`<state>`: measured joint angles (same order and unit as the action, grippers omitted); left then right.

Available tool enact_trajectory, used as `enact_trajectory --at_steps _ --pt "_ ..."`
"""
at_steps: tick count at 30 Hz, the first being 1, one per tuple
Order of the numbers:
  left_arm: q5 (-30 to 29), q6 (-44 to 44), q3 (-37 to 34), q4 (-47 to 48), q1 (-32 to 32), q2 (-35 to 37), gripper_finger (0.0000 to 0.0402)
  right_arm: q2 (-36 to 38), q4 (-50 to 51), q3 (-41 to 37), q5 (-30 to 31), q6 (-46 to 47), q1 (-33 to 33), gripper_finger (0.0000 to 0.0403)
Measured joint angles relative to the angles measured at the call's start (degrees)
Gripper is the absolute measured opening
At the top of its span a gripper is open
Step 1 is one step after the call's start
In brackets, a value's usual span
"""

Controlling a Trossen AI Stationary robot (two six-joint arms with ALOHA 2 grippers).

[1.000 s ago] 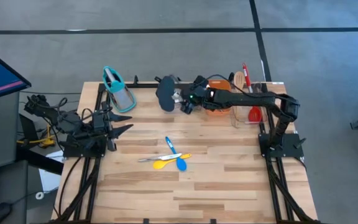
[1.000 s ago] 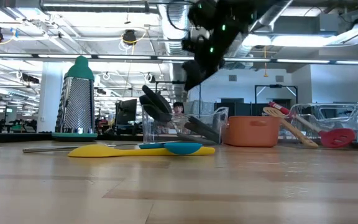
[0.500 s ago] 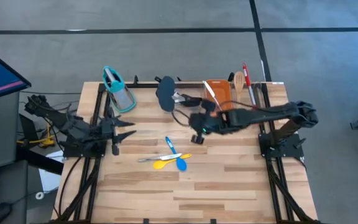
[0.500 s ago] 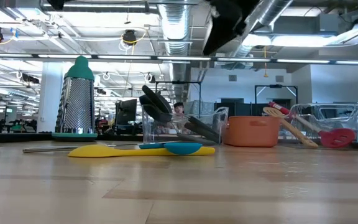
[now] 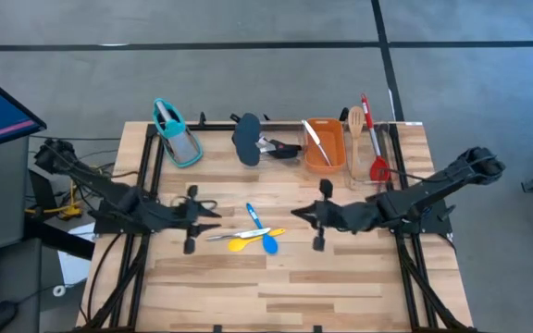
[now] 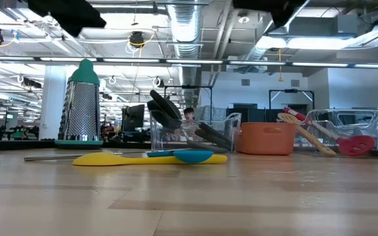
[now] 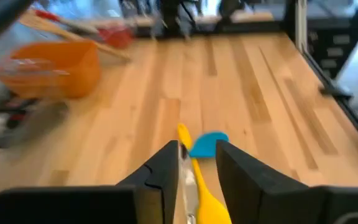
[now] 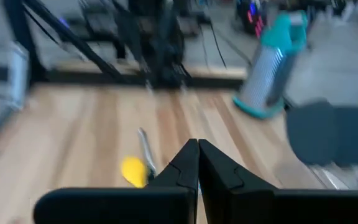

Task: Pick & Place Kitchen Items
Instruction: Put the butter knife in the orange bin

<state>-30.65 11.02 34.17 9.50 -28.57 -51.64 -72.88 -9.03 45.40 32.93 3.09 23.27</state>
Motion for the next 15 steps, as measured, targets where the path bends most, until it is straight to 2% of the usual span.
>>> enact_trajectory --at_steps 3,6,12,15 --pt "6.2 -0.3 2.2 0.2 2.9 -4.8 0.0081 1.8 -10.0 -5.7 -0.1 -1.4 2.4 0.0001" --pt "9.7 -0.1 4.4 0.2 6.4 -9.2 0.0071 2.6 -17.1 -9.8 -0.1 -1.6 4.2 0.0001" --pt "19.7 -0.4 9.0 2.5 13.1 -18.0 0.0059 2.4 -25.5 -14.6 0.0 -1.6 7.3 0.0001" --pt "22.3 -1.6 10.6 2.5 15.4 -22.6 0.0058 2.3 -26.2 -15.7 0.0 -1.0 9.1 0.0001"
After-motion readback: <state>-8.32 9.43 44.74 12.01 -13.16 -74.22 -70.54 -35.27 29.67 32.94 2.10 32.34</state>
